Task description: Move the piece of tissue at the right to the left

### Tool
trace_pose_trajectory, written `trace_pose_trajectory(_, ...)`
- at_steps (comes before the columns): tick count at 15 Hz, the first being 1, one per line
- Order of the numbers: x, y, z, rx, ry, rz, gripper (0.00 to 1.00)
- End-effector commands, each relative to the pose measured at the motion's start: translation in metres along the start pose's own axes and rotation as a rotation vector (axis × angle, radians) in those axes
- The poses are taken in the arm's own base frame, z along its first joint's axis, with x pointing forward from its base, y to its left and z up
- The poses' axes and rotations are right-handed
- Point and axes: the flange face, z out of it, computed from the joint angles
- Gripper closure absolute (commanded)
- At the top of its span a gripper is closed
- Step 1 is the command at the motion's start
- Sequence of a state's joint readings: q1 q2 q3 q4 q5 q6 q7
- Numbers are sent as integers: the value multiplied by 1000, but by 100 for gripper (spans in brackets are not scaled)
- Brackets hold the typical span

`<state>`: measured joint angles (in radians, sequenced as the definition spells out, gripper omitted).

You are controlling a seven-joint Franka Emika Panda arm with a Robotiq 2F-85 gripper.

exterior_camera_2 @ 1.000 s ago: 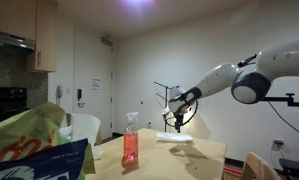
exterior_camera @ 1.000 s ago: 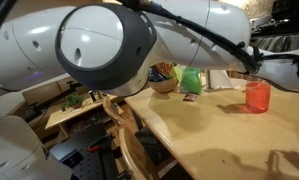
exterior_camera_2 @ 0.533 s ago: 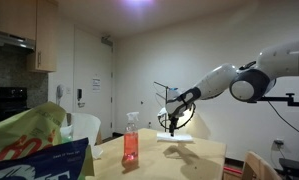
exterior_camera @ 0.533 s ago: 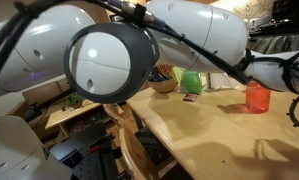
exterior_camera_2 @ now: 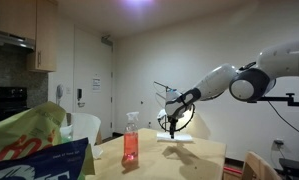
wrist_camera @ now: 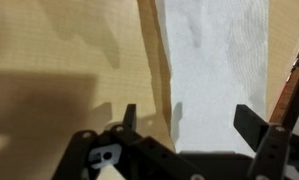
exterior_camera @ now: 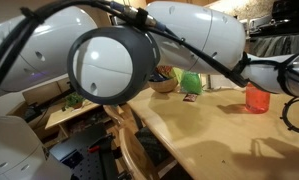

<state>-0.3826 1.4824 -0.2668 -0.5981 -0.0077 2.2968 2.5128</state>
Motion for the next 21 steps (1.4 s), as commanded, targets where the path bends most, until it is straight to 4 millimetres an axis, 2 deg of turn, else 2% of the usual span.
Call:
trace_pose_trajectory(1,-2,8,3,3,39,-64,0)
trace_pose_trajectory(9,2,20,17,11,79,-104,0)
trace_pose_trajectory(10,3,21,18,7,85,-98,25)
trace_pose_trajectory(11,4,22,19,8,94,-93,26)
trace_pose_trajectory(12,5,22,20,-1,90,-92,32)
trace_pose_trajectory(20,9,22,24,8,112,-75,95)
trace_pose_trajectory(21,8,21,24,10,110,-74,100)
